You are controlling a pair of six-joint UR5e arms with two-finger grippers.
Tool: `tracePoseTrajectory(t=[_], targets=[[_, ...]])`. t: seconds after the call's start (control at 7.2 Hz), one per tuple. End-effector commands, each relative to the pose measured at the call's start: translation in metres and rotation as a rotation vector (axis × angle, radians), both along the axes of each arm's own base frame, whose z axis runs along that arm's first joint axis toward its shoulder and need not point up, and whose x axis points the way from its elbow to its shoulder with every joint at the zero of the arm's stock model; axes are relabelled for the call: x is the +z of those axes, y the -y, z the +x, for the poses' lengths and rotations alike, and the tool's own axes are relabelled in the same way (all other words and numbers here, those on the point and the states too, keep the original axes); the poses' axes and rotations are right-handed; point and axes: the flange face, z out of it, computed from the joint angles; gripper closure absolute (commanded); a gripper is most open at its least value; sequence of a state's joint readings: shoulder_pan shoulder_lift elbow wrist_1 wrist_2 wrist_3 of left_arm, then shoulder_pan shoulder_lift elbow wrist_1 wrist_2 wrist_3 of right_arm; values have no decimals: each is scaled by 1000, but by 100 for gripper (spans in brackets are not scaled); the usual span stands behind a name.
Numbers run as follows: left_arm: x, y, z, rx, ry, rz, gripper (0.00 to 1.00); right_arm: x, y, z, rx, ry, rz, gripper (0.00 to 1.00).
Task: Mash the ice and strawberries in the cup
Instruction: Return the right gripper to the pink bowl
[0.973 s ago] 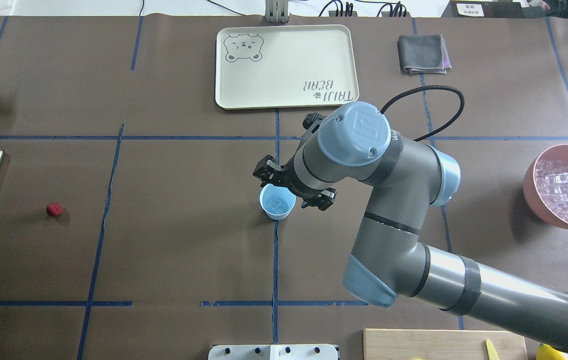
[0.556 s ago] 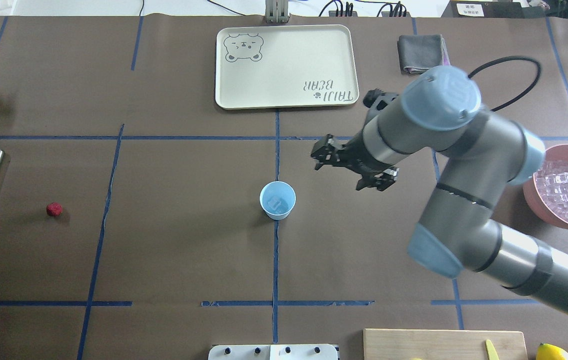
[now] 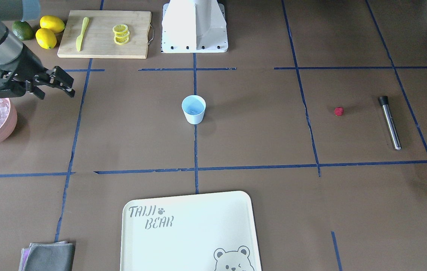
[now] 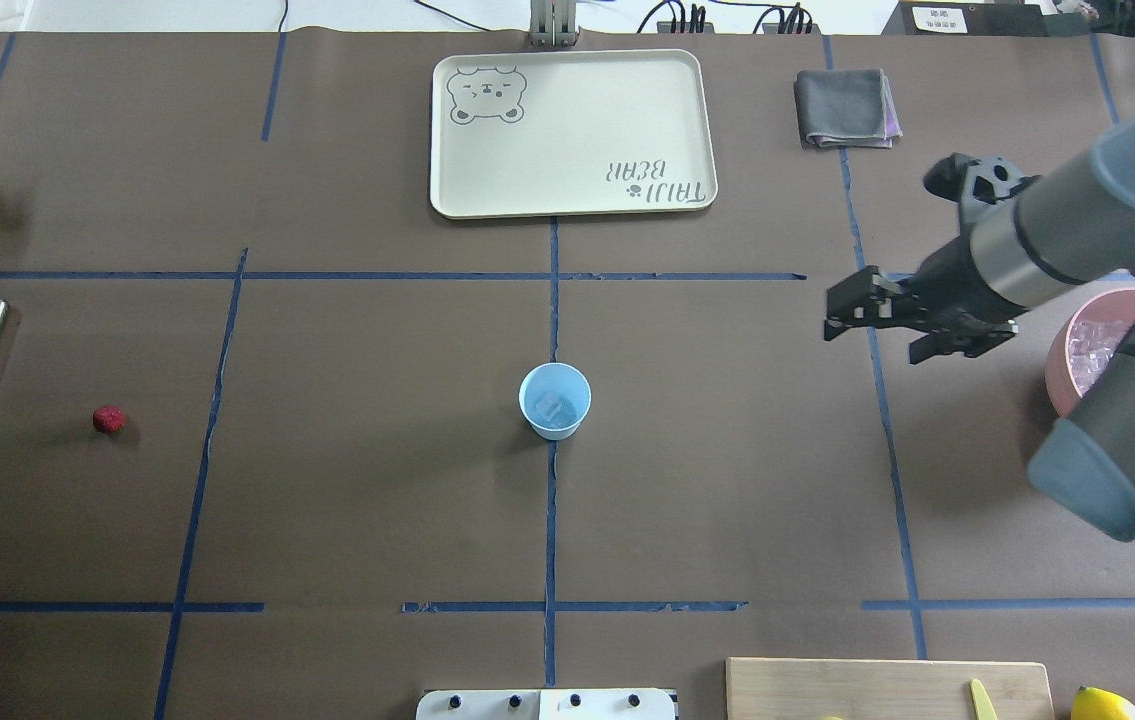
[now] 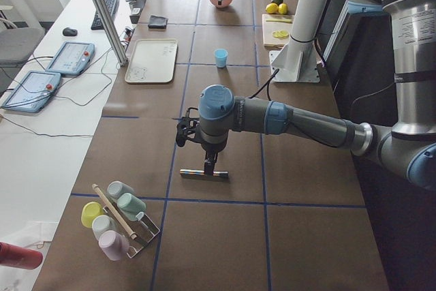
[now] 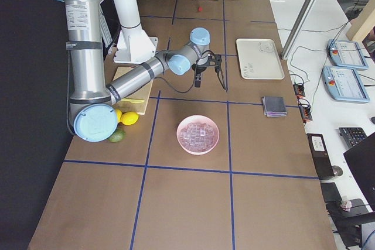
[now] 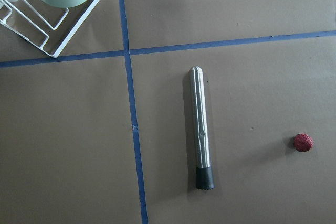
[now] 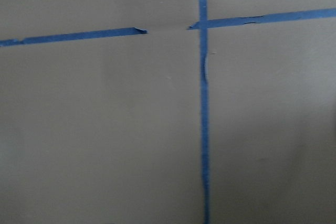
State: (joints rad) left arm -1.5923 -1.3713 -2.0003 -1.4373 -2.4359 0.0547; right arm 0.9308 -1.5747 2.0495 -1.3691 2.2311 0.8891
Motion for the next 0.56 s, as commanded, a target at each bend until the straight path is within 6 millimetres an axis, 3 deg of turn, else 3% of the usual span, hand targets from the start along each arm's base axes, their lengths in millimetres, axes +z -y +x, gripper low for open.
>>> tracePoseTrajectory(t=[0.0, 0.28, 0.42], targets=[[-1, -2, 0, 0, 0, 2, 0, 77, -3, 82, -125, -101, 169, 1], [-1, -2, 0, 0, -2, 1, 0, 140, 11, 128, -225, -130, 245, 1], [-8, -2, 0, 2, 2, 20, 0, 151, 17, 133, -244, -136, 258, 1]])
